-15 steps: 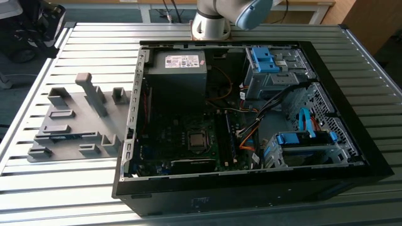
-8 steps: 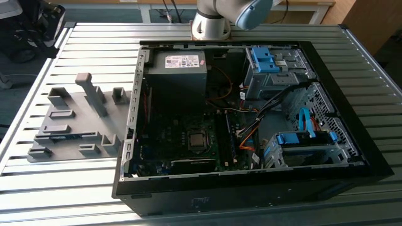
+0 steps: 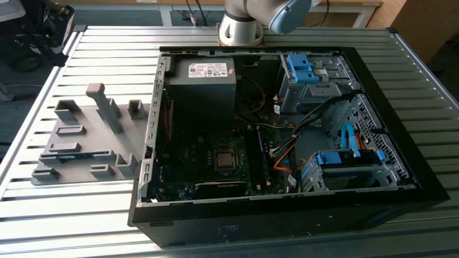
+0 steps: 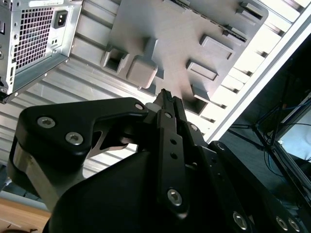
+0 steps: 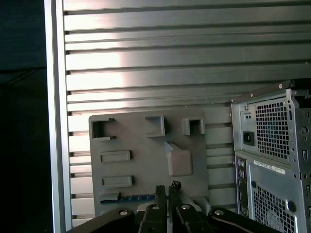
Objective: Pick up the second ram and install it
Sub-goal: 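Reach for the second ram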
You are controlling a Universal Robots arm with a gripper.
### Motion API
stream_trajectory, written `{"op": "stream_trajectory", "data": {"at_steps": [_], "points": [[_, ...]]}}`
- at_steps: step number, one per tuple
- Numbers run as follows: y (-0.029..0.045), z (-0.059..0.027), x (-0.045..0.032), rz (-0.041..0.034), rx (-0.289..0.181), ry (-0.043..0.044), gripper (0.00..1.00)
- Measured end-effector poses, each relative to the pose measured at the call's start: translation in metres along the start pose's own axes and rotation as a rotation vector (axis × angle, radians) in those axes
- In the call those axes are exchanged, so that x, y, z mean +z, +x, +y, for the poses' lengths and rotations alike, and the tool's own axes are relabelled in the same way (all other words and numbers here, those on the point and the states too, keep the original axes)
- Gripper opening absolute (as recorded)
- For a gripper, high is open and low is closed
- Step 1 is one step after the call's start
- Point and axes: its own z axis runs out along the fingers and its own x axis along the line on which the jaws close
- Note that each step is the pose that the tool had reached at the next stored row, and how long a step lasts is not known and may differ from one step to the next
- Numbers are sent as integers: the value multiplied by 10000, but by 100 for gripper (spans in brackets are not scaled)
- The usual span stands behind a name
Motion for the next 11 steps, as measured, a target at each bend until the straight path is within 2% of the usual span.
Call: {"op": "stream_trajectory", "data": {"at_steps": [4, 5, 9, 10, 11], "points": [[2, 0, 0, 0, 0, 0, 16], [2, 0, 0, 0, 0, 0, 11], [3, 0, 0, 1, 0, 0, 11], [4, 0, 0, 0, 0, 0, 17], [4, 0, 0, 0, 0, 0, 17]]}}
